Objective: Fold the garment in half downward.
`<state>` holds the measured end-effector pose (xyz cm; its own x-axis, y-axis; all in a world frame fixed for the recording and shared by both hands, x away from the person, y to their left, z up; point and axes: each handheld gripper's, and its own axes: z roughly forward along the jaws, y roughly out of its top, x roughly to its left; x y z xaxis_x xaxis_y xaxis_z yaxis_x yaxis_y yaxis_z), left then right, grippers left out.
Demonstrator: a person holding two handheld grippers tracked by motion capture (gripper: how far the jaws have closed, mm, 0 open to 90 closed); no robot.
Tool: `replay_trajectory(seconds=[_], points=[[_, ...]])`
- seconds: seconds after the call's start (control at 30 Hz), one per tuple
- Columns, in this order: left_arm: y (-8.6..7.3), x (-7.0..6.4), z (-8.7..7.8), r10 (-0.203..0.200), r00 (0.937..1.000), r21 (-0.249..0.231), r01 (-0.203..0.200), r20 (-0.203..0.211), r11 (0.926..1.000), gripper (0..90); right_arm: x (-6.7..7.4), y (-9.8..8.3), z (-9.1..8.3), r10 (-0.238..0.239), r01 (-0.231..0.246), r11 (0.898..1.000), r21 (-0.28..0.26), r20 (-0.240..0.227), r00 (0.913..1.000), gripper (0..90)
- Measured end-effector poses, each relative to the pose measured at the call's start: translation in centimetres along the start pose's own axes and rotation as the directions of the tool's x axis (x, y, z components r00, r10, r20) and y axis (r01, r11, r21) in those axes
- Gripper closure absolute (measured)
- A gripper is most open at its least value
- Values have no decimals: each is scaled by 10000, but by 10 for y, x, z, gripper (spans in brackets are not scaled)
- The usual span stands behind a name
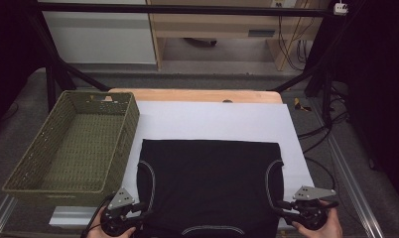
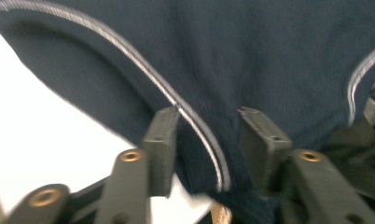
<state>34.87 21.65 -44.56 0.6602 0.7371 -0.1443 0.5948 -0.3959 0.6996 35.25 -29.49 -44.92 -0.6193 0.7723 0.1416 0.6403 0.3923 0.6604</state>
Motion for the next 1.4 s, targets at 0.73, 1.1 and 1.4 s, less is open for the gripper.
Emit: replay_trajectory(seconds=[0.73,1.1,1.4], points=[[64,28,40,549,9984,-1519,-524,123,9870,82,-52,38,27,533,-475,9640,-2615,150,9985,262],[94,40,55,668,9975,-1789,-617,227,9819,9,-74,54,37,1122,-1079,9590,-2620,12,9937,140],[113,54,71,501,9987,-1607,-505,-64,9857,0,-91,72,46,1262,-1149,9540,-2771,232,9917,117]])
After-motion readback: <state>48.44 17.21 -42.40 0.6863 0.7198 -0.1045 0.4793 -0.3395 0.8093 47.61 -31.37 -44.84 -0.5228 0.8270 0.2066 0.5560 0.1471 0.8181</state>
